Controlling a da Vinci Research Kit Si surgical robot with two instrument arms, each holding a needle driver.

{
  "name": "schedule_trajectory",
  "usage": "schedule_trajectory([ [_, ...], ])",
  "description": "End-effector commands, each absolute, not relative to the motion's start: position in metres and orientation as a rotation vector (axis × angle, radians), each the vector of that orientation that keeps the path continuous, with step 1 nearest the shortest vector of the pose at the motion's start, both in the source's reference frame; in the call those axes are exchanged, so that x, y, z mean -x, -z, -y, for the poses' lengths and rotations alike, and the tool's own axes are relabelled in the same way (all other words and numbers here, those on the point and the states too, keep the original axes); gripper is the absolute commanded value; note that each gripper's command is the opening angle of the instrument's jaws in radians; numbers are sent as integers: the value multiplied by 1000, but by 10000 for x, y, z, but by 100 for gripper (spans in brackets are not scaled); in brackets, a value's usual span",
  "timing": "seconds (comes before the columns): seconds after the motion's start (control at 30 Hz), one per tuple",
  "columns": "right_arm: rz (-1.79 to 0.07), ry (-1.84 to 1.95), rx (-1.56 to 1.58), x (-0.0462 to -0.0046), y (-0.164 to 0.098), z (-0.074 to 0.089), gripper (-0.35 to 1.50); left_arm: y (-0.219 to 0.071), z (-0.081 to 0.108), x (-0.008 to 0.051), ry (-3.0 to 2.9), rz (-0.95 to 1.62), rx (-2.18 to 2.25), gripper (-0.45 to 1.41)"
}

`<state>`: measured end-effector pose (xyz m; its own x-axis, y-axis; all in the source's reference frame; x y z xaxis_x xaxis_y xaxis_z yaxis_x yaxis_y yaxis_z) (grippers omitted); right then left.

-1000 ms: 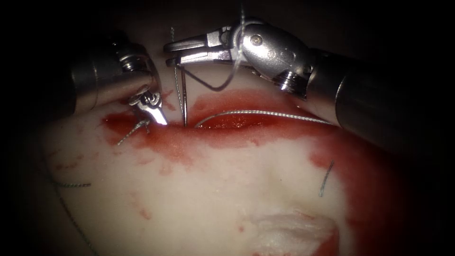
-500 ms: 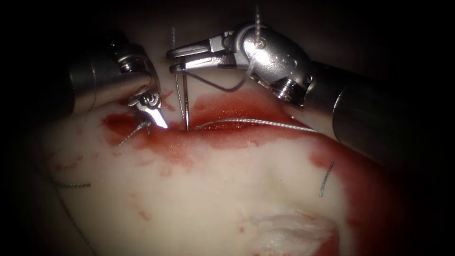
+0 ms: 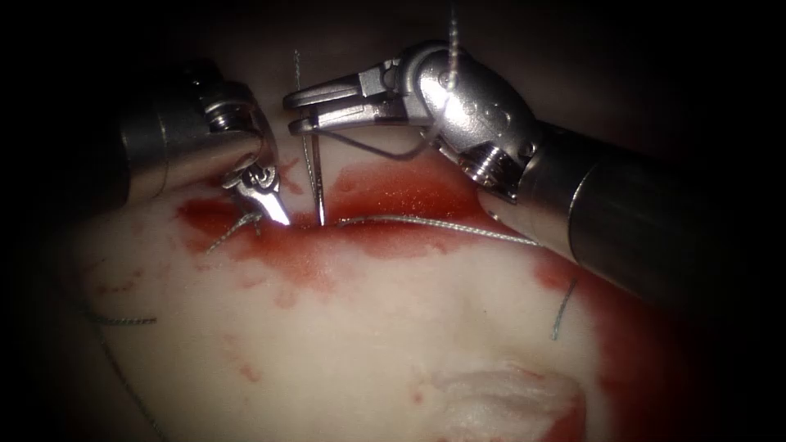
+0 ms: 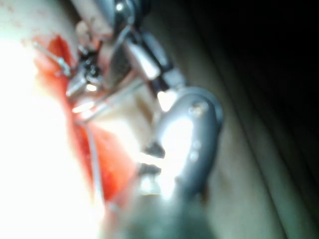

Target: Wound Closure

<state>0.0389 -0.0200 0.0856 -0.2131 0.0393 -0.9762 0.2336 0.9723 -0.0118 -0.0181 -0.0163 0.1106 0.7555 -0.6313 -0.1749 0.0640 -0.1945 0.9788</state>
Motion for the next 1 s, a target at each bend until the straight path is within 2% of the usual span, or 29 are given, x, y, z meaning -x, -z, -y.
schedule_trajectory([
  [0.03, -1778, 179, -188, -395, -859, 185, -35, -1101, 151, 186, 664, 464, -1655, -45],
  [1.0, -1767, 172, -134, -387, -861, 174, -35, -1081, 139, 193, 635, 509, -1637, -45],
])
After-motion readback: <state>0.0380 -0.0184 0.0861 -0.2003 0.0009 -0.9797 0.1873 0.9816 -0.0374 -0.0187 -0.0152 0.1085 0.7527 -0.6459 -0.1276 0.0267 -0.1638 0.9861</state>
